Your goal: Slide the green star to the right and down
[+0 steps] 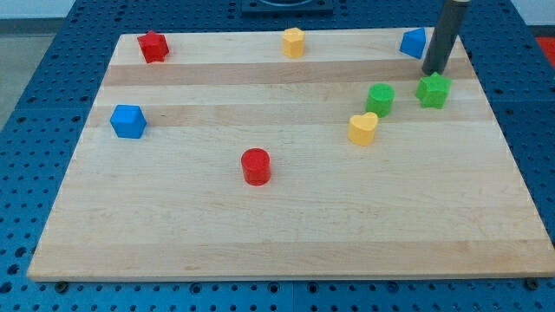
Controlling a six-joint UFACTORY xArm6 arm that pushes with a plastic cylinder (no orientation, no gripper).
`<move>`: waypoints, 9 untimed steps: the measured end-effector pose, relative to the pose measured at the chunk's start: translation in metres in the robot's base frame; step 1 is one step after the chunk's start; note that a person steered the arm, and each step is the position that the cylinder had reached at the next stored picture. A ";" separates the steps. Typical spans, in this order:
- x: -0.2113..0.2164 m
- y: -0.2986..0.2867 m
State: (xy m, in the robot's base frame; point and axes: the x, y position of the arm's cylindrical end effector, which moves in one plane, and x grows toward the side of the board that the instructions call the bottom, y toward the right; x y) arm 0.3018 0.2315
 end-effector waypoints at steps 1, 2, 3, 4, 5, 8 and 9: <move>0.000 0.000; 0.007 0.000; 0.020 0.000; 0.026 -0.001; 0.035 -0.002; 0.071 -0.002; 0.081 -0.002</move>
